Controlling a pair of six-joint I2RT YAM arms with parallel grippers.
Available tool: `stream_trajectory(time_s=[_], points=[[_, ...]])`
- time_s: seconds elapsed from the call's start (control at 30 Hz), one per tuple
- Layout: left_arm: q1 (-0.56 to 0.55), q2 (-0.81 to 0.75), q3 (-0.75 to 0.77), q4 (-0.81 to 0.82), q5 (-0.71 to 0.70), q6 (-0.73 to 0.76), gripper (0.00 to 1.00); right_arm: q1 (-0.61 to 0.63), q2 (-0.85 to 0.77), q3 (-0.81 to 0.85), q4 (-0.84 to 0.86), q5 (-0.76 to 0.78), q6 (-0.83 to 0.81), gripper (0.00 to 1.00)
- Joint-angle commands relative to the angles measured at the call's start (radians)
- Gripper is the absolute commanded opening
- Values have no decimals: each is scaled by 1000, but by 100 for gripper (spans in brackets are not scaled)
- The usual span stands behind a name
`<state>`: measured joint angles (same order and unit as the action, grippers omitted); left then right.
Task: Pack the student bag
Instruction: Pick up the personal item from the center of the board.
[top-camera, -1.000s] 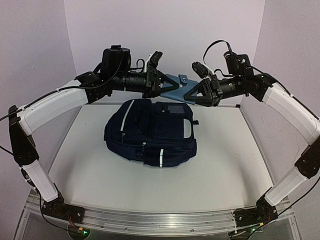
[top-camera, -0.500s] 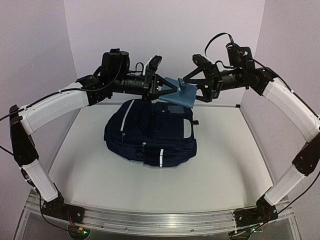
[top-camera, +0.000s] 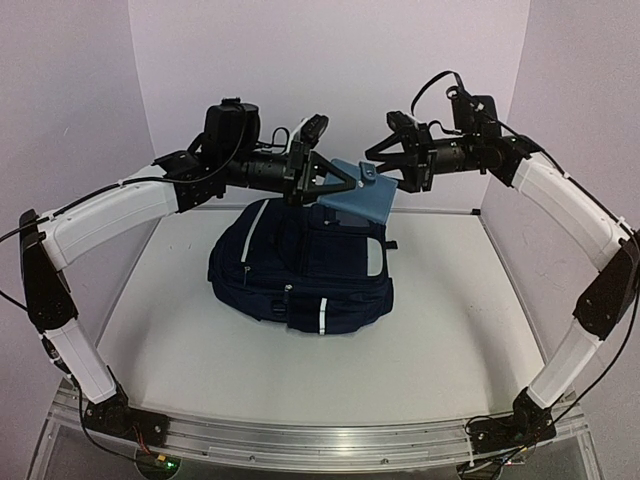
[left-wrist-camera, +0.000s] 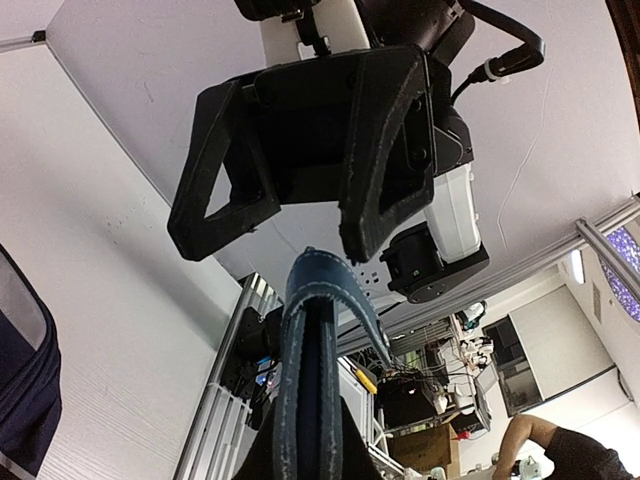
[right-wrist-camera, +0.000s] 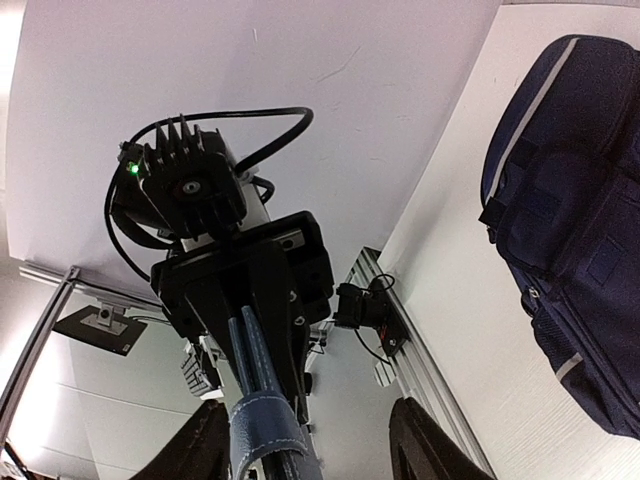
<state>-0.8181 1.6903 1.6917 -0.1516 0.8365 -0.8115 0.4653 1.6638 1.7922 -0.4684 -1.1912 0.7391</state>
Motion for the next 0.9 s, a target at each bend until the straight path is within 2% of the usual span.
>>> stream_trajectory(time_s=[0.0, 0.27, 0.87], points=[[2, 4, 39, 33, 16, 14, 0, 9, -22, -32, 102, -34, 55, 44], [9, 5, 42, 42, -11, 14, 0, 22, -49, -95, 149, -59, 61, 24], [35, -7, 3, 79, -62, -14, 0, 41, -92, -132, 192, -90, 61, 27]])
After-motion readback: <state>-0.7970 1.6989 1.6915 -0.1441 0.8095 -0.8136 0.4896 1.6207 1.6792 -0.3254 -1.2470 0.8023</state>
